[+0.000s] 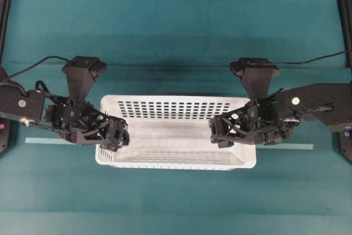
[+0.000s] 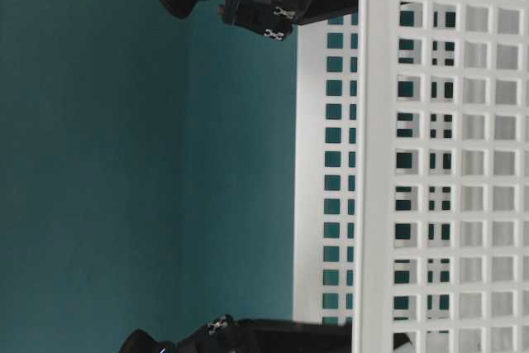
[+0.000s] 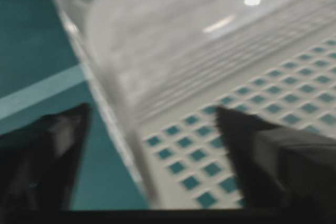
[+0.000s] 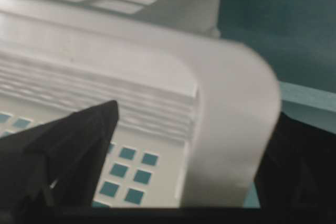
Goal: Lift the white basket with both hands.
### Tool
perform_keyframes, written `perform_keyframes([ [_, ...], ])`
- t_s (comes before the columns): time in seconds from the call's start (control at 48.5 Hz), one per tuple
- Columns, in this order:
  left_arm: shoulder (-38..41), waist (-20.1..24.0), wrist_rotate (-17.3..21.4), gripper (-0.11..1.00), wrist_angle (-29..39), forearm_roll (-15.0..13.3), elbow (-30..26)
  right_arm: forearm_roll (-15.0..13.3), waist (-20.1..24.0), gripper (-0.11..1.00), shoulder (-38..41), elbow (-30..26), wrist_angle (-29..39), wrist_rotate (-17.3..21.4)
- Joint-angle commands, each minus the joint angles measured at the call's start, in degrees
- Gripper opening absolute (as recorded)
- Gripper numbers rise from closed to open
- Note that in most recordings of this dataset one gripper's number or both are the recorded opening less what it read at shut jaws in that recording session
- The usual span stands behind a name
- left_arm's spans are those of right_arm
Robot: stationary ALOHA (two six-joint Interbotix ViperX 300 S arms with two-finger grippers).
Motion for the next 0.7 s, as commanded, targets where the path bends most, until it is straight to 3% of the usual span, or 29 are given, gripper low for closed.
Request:
perform_keyframes([
  [0.0, -0.53, 0.44, 0.26, 0.96, -0.18, 0.26, -0.53, -0.53, -1.05, 0.94, 0.26, 0.18, -0.35, -0.26],
  [0.681, -10.20, 2.37, 2.81, 0.95, 0.97, 0.26, 0.44, -0.70, -1.58, 0.94, -6.94, -0.70, 4.92, -0.44],
])
